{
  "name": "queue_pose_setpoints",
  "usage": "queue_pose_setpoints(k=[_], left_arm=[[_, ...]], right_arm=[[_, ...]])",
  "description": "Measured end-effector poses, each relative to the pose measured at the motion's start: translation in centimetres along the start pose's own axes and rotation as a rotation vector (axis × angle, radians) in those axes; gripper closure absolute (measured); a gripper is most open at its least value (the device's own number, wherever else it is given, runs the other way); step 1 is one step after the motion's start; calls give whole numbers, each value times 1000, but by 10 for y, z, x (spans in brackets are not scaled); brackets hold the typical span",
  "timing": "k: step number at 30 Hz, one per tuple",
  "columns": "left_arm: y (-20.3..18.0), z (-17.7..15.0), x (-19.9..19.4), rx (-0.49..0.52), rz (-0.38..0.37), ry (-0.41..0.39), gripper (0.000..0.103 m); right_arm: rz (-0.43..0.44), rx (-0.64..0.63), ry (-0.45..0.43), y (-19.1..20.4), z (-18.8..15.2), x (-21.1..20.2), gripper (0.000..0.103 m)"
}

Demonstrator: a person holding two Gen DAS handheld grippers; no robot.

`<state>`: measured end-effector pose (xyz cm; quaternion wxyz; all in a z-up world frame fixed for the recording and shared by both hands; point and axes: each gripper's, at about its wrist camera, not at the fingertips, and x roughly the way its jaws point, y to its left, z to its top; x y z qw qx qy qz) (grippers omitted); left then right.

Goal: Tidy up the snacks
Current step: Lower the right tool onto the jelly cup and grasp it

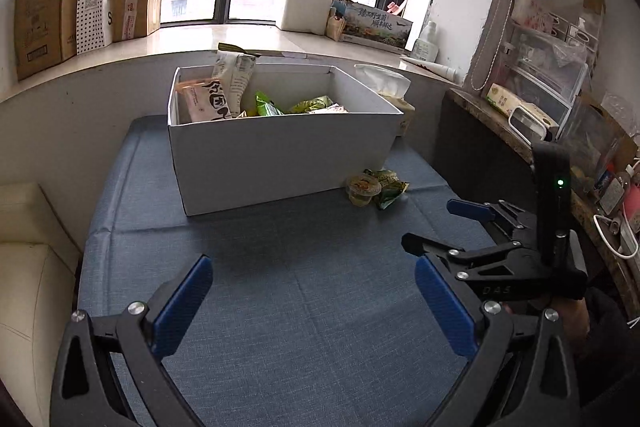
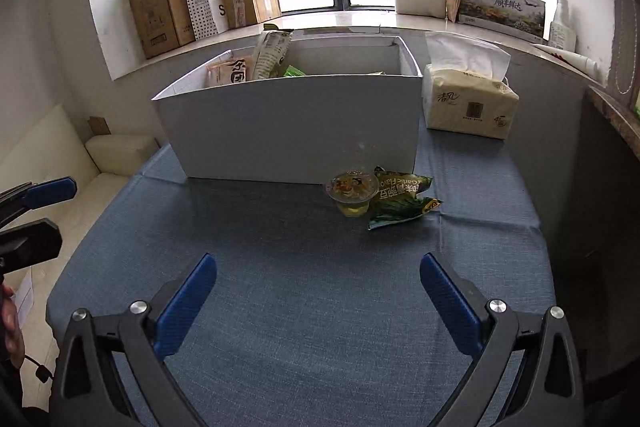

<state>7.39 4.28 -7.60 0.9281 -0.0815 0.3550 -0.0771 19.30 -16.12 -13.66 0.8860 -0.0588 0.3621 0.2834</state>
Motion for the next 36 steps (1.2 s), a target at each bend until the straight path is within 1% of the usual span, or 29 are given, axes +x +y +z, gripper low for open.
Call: queue_pose_setpoints(k=[7, 9, 12, 16, 20, 23, 26, 27, 28, 29, 30, 33, 36], left_arm=[[3, -13, -10, -25, -2, 0, 0], [4, -17, -12, -32, -4, 3, 0], [5, -20, -13, -36, -1, 10, 0], [9, -22, -13, -45, 0, 10, 0], [13, -26, -12, -61, 0, 16, 0], [16, -28, -10, -73, 1, 26, 0], [18, -30, -10, -82, 0, 27, 0], [19, -30, -10, -85, 1, 27, 0], [20, -30, -10, -88, 2, 27, 0], [21, -30, -10, -92, 2, 28, 0], [21, -30, -10, -96, 3, 27, 0], [22, -30, -9, -100, 3, 31, 0], [21, -29, -7, -93, 3, 34, 0]], right_arm=[[14, 16, 13, -3, 18, 31, 0], [-1, 25, 17, -5, 24, 43, 0], [-17, 39, 49, -11, 32, 63, 0], [-60, 62, 39, -16, 39, 78, 0], [-53, 82, 59, -17, 45, 89, 0], [-63, 65, 71, -11, 46, 96, 0], [-123, 24, 76, -5, 45, 104, 1], [-138, 20, 78, -5, 45, 106, 9], [-152, 17, 79, -5, 46, 107, 20], [-184, 10, 81, -4, 46, 107, 28], [-195, 4, 84, -5, 47, 107, 51], [-186, -11, 94, -5, 46, 104, 52], [-164, 7, 82, -6, 44, 94, 52]])
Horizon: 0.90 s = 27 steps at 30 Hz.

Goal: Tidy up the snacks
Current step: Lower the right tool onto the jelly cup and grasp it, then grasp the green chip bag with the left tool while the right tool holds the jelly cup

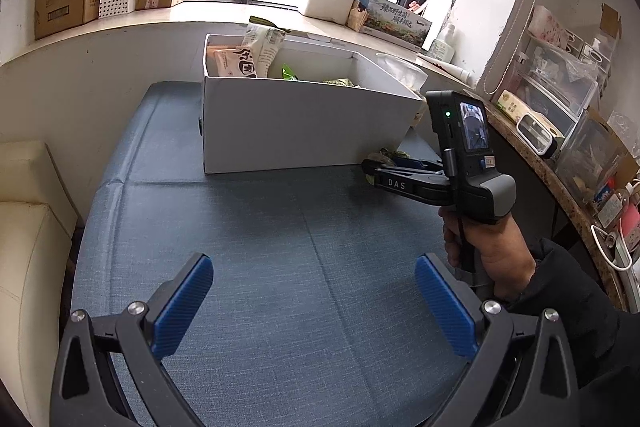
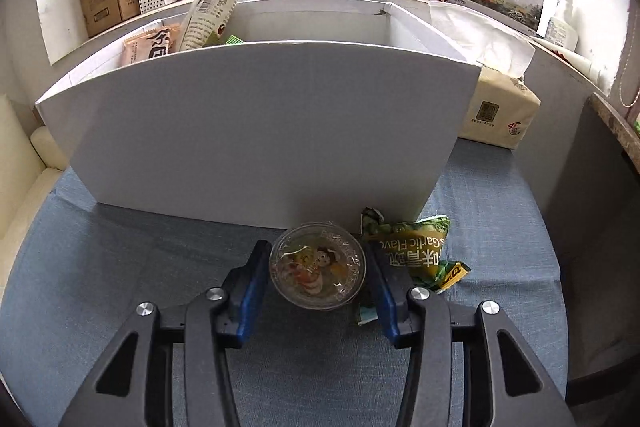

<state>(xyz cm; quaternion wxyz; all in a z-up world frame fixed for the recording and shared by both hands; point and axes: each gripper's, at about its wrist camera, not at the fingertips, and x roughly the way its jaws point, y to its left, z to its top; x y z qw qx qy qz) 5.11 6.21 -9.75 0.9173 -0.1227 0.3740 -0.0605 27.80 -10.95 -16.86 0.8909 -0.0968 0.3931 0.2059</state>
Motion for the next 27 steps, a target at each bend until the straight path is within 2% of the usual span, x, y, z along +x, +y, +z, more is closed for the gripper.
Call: queue_pose_setpoints(k=[7, 12, 16, 19, 22, 25, 27], left_arm=[[-15, 7, 13, 49, -3, 30, 0], [-45, 19, 33, 124, -23, 47, 0], [-69, 33, 69, 150, -81, 96, 0], [-91, 43, 96, 166, -89, 117, 0], [-116, 54, 128, 191, -43, 139, 0], [-141, 66, 159, 175, -73, 151, 0], [-153, 72, 183, 185, -1, 150, 0]], right_arm=[[-7, -68, -61, 0, -15, -49, 52], [-17, -48, -124, -26, -36, -107, 52], [-64, -5, -132, -54, -55, -137, 52], [-79, 80, -150, -79, -75, -159, 52], [-108, 129, -150, -97, -87, -171, 52], [-108, 163, -147, -109, -96, -175, 52], [-104, 178, -140, -115, -102, -175, 52]])
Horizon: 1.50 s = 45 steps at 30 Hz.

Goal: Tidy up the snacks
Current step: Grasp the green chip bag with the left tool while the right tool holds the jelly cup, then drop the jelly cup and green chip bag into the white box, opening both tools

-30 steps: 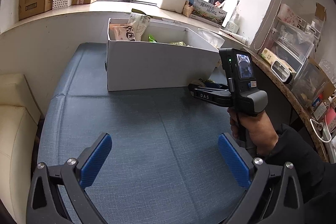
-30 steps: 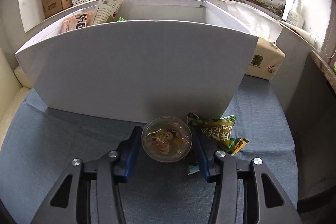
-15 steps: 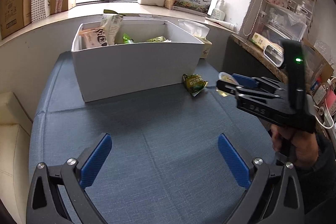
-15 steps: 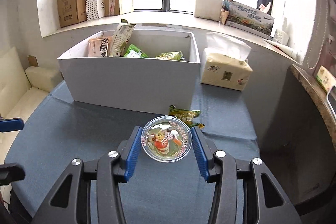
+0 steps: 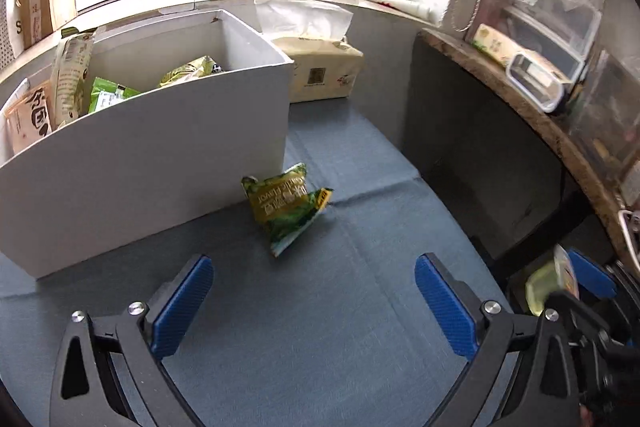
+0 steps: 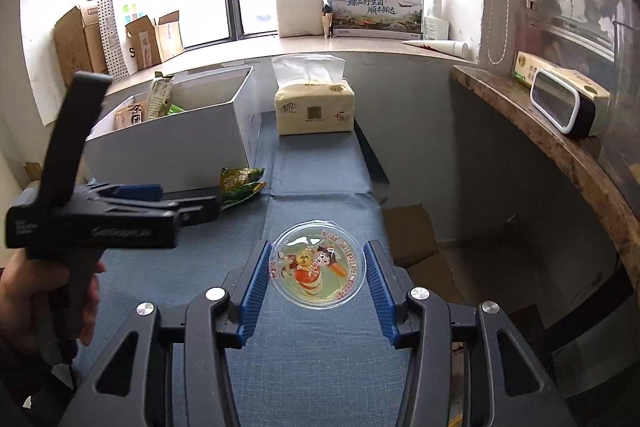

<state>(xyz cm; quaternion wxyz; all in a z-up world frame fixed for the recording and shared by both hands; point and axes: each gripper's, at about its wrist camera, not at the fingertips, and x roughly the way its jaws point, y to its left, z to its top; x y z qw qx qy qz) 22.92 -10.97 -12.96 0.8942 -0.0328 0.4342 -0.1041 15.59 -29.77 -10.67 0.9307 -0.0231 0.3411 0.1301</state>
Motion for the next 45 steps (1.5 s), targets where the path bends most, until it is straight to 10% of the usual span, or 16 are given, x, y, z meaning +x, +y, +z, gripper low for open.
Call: queue_pose_setpoints(k=[11, 22, 39, 45], left_arm=[[6, 21, 73, -67, 119, 81, 2], [25, 16, 54, -102, 24, 21, 53], [54, -25, -121, 45, -169, -142, 53], [78, -44, -177, 12, -104, -224, 53]], right_arm=[[20, 37, 31, -12, -14, 5, 52], [48, 41, 47, -6, -16, 7, 52], [93, -18, 36, 29, 4, 11, 51], [165, -68, 1, 57, 32, 12, 51]])
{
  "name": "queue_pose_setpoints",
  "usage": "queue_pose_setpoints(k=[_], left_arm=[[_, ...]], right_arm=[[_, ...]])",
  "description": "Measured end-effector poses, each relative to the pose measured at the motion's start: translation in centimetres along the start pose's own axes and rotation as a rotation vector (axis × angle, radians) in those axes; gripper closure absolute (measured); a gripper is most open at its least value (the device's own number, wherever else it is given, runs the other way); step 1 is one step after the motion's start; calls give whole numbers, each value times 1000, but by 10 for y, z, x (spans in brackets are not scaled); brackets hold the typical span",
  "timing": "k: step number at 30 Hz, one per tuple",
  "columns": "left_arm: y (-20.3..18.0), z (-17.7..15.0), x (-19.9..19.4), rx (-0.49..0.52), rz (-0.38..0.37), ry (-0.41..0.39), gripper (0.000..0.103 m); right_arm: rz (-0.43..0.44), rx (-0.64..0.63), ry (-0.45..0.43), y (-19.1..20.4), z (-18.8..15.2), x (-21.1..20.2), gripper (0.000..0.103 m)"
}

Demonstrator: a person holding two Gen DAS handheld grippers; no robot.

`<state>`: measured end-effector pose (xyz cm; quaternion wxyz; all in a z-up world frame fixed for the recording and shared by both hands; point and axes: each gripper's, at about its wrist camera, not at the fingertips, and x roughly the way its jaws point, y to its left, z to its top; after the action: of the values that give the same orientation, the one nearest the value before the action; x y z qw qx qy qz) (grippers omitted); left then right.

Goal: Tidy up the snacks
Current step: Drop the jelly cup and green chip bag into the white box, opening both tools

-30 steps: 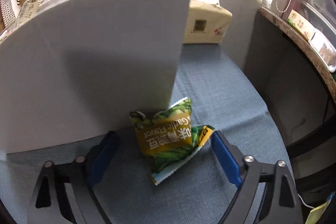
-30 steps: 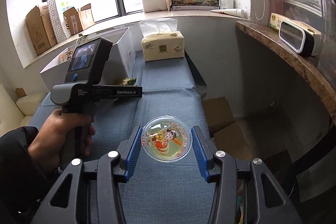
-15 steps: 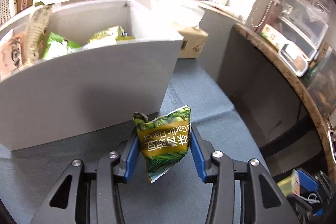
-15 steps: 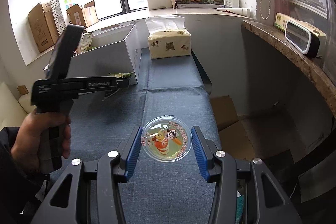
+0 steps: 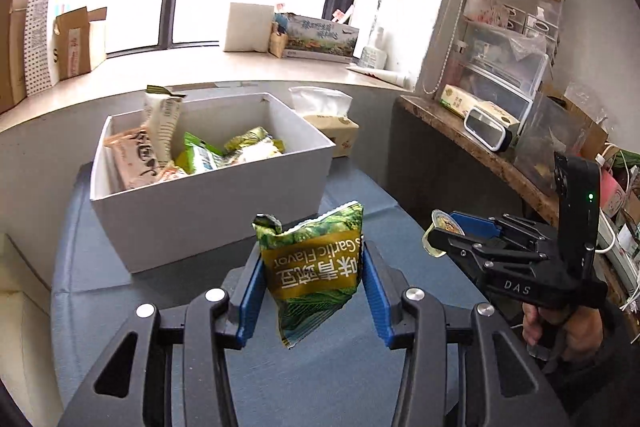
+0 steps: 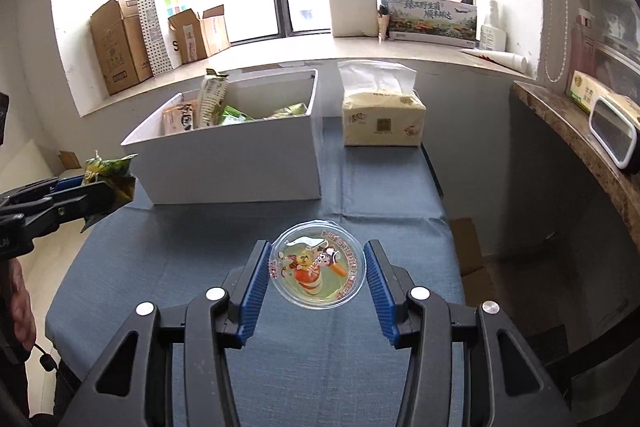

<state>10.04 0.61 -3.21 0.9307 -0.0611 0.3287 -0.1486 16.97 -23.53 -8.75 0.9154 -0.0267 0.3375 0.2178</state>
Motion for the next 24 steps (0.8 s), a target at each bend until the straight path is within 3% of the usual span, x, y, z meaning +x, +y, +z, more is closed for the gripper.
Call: queue_pose_setpoints(k=[4, 9, 14, 20, 22, 23, 24], left_arm=[[33, 12, -16, -36, 47, -40, 53], [79, 52, -16, -71, 60, -67, 53], [117, 97, 23, -93, 107, -32, 53], [130, 123, 80, -50, 139, 36, 51], [131, 125, 94, -38, 169, 49, 44], [131, 126, 102, -26, 188, 63, 27], [131, 127, 109, -10, 208, 76, 3]], right_arm=[[62, -36, -22, 20, 30, 11, 51], [145, -61, -56, 38, 80, 36, 51], [174, -68, -61, 51, 134, 80, 51], [172, -102, 1, 66, 179, 143, 51], [179, -101, 32, 68, 184, 161, 51], [172, -94, 55, 69, 185, 170, 50], [169, -89, 89, 70, 186, 179, 43]])
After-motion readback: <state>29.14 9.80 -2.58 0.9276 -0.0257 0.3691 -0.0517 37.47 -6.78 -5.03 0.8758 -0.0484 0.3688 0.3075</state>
